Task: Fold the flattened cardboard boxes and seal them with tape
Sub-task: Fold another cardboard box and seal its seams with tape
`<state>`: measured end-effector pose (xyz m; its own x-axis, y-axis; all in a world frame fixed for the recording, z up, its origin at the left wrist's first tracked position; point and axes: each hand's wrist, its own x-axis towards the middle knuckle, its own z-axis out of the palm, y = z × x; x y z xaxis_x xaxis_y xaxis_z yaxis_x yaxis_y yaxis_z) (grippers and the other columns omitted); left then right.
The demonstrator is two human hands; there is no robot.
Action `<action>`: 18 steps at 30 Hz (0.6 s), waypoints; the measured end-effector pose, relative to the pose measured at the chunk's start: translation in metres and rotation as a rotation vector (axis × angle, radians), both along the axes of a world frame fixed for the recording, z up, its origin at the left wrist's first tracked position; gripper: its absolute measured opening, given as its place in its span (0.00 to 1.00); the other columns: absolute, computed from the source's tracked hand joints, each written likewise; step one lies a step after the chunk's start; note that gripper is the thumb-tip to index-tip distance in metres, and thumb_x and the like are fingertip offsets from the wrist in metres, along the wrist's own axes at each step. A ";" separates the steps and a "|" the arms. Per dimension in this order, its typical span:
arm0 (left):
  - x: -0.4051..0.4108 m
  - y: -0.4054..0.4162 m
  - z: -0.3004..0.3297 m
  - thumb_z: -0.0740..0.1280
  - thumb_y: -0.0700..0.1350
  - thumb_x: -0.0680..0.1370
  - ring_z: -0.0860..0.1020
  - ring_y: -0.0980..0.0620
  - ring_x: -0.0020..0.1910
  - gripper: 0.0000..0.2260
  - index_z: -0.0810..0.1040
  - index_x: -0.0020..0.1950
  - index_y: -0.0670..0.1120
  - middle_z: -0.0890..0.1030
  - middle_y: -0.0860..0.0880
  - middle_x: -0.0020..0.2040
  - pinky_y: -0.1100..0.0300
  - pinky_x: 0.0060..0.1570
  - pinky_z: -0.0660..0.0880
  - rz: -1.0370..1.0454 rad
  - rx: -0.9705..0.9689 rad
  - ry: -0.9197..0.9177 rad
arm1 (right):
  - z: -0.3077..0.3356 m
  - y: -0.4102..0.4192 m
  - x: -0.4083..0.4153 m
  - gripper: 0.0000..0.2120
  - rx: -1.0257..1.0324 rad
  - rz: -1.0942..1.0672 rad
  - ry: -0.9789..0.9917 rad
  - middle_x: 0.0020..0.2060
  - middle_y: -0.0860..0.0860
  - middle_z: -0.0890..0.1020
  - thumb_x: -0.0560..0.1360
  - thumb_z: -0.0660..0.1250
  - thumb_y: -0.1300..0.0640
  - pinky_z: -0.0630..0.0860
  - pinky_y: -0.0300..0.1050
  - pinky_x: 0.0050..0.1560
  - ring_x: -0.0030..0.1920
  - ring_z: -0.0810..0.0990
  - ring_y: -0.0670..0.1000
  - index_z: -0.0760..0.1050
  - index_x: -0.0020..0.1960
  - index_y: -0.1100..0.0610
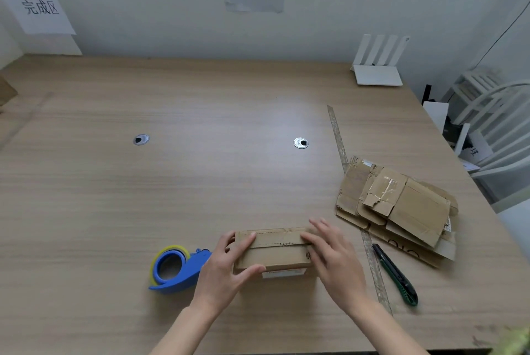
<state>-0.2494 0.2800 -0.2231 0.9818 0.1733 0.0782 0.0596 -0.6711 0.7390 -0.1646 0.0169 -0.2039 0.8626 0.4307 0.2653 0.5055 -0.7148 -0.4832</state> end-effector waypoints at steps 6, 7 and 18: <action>-0.003 -0.001 0.004 0.60 0.77 0.69 0.70 0.60 0.65 0.30 0.62 0.70 0.76 0.63 0.63 0.70 0.56 0.58 0.76 -0.004 0.040 -0.002 | -0.007 0.018 -0.008 0.19 0.026 0.073 -0.041 0.71 0.39 0.75 0.84 0.58 0.42 0.69 0.40 0.71 0.73 0.70 0.42 0.77 0.70 0.44; -0.004 0.002 0.006 0.61 0.77 0.69 0.69 0.61 0.66 0.30 0.62 0.71 0.75 0.63 0.64 0.71 0.55 0.58 0.76 -0.016 0.038 0.001 | -0.009 0.017 -0.010 0.19 0.030 0.073 -0.050 0.72 0.40 0.74 0.84 0.58 0.42 0.65 0.39 0.74 0.74 0.69 0.41 0.77 0.70 0.45; -0.069 0.073 -0.032 0.71 0.65 0.71 0.78 0.49 0.51 0.31 0.72 0.71 0.55 0.78 0.52 0.54 0.53 0.49 0.77 0.267 0.457 0.151 | -0.001 0.023 -0.014 0.19 -0.026 0.058 -0.099 0.67 0.42 0.78 0.82 0.59 0.45 0.70 0.40 0.70 0.69 0.74 0.44 0.80 0.67 0.49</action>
<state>-0.3184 0.3527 -0.2556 0.9145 0.3992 0.0654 0.3544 -0.8686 0.3463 -0.1783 0.0394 -0.2045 0.8063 0.4867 0.3362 0.5905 -0.6947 -0.4106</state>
